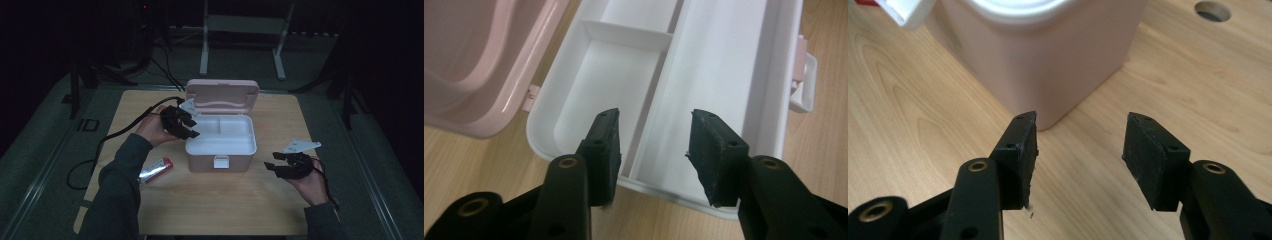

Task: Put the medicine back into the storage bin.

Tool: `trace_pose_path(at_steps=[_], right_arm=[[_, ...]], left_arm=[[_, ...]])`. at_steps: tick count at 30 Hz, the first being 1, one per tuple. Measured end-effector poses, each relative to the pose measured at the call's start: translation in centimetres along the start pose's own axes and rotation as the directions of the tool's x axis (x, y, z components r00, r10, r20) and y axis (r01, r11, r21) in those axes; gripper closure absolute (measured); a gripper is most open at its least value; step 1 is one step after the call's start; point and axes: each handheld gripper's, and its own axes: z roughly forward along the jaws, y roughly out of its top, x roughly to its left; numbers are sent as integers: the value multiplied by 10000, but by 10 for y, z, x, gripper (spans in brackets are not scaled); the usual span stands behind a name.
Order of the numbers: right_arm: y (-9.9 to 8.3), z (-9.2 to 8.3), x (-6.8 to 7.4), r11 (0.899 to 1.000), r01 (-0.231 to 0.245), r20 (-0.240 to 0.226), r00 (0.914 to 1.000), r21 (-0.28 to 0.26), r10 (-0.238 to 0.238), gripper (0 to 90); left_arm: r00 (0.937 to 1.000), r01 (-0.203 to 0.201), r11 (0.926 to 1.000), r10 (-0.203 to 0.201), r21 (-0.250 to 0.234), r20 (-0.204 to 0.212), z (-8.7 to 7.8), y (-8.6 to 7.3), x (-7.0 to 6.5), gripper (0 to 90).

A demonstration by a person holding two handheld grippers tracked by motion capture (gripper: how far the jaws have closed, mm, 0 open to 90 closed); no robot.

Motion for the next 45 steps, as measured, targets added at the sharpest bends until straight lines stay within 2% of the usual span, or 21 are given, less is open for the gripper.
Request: trace_pose_path(at_steps=[4,8,10,15,16,17,19,28,29,30,31,33,35,37,39,41,45], right_arm=[[-4,2,1,10000,-67,-78,9999,54,68,472],[-7,2,1,9999,-149,-80,9999,57,150,471],[-7,2,1,9999,-129,-125,9998,31,129,472],[-8,2,0,9999,-127,-146,9998,61,128,472],[-9,2,0,9999,-122,-149,9998,65,123,472],[-9,3,1,9999,-140,-163,9998,65,141,472],[-10,3,1,9998,-154,-175,9997,93,155,472],[-11,4,0,9998,-152,-218,9996,116,155,473],[-11,4,0,9998,-152,-218,9996,116,155,473],[-11,4,0,9998,-146,-213,9997,118,149,473],[-11,4,-1,9998,-161,-198,9997,125,164,473],[-12,4,-1,9997,-206,-211,9996,138,209,474],[-12,5,-1,9996,-223,-216,9995,162,227,474],[-13,5,-1,9996,-222,-223,9995,164,225,474],[-15,5,-2,9995,-258,-228,9994,185,262,474],[-16,5,-3,9994,-278,-239,9993,225,283,474],[-18,7,-2,9992,-313,-238,9992,249,319,475]], left_arm=[[9993,-365,9972,362,659,51,6,10,3,597],[9974,-687,9909,656,1160,304,11,21,6,615],[9964,-719,9893,654,1270,543,13,25,8,620],[9910,-1134,9734,964,1990,934,20,32,10,615],[9900,-1162,9717,967,2057,1023,21,33,11,615],[9902,-1105,9731,902,2022,1071,22,33,11,614],[9894,-1195,9689,981,2167,1069,24,33,14,615],[9831,-1549,9447,1185,2889,1397,38,34,15,654],[9831,-1549,9447,1185,2889,1397,38,34,15,658],[9807,-1606,9410,1180,2980,1557,42,35,15,658],[9811,-1525,9397,1067,3060,1613,44,35,15,678],[9789,-1619,9361,1125,3123,1704,47,35,15,692],[9801,-1481,9338,945,3257,1749,50,35,17,717],[9754,-1590,9329,979,3231,1973,52,36,16,719],[9750,-1637,9290,1011,3319,1980,54,36,14,731],[9748,-1699,9230,1060,3452,1963,55,37,14,744],[9705,-2011,9047,1319,3757,2018,58,44,13,761]])
